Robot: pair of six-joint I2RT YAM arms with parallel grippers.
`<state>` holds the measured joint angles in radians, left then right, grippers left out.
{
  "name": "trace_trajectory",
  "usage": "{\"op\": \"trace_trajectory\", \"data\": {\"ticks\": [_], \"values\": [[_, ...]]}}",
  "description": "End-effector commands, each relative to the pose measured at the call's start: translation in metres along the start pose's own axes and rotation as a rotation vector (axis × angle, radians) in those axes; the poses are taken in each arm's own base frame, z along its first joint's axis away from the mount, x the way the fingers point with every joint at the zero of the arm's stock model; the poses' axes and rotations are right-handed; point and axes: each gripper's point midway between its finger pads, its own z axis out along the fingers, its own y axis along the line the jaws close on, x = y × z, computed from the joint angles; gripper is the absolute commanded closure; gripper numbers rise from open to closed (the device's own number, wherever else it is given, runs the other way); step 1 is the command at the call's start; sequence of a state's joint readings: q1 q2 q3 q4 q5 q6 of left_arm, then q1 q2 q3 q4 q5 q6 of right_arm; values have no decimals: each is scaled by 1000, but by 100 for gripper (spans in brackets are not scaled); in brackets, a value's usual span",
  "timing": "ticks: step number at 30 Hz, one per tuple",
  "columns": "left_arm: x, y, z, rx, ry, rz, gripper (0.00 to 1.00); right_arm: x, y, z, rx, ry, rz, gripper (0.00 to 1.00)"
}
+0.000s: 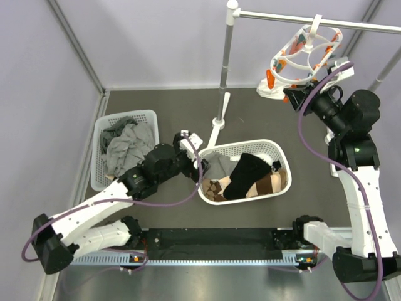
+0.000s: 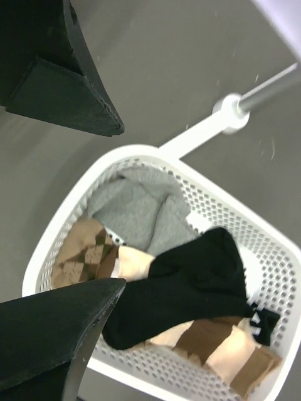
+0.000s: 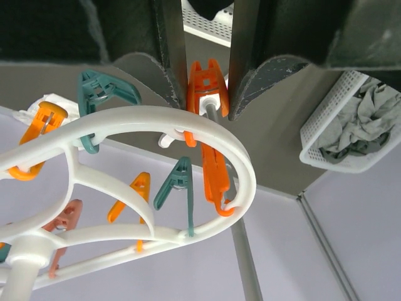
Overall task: Clip the socks to the hanger
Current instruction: Open the clamp at the hanger.
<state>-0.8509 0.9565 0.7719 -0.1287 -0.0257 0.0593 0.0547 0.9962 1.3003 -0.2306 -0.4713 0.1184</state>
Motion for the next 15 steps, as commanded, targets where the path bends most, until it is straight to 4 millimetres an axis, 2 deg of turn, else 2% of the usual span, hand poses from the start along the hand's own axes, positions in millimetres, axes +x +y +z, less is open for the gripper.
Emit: {"op": "trace_trajectory", "data": {"ticks": [1,2,4,5,6,7,8,9,10,11,12,13,14,15], "values": [[-42,-25,18,118,-73,-78,2,-6,4,-9,15,-23,49,85],[-36,-34,29,139,-43,-75,3,-6,5,-11,15,-23,50,85],[-43,-46,40,167,-41,-65,3,1,4,-11,25,-7,70,85],[-33,-51,54,173,-2,-59,4,3,3,-12,32,-4,74,85],[-39,-55,61,175,-8,-53,4,6,3,-14,36,0,85,85],[-37,-62,68,188,5,-40,4,6,4,-13,29,-3,83,85],[-25,-67,82,191,47,-32,4,7,4,-13,26,0,84,85],[-33,-69,89,196,35,-1,6,8,5,-13,24,2,83,85],[-32,-75,96,206,46,11,7,9,5,-13,23,6,85,85],[-16,-79,111,214,96,31,8,10,5,-13,22,12,88,85],[-27,-82,118,225,83,38,9,9,5,-13,19,9,85,85],[-11,-88,132,235,134,48,10,8,5,-12,20,11,81,85],[-9,-91,139,244,144,60,11,9,4,-12,24,16,83,85],[-20,-95,146,251,128,64,12,10,3,-12,27,17,76,85]]}}
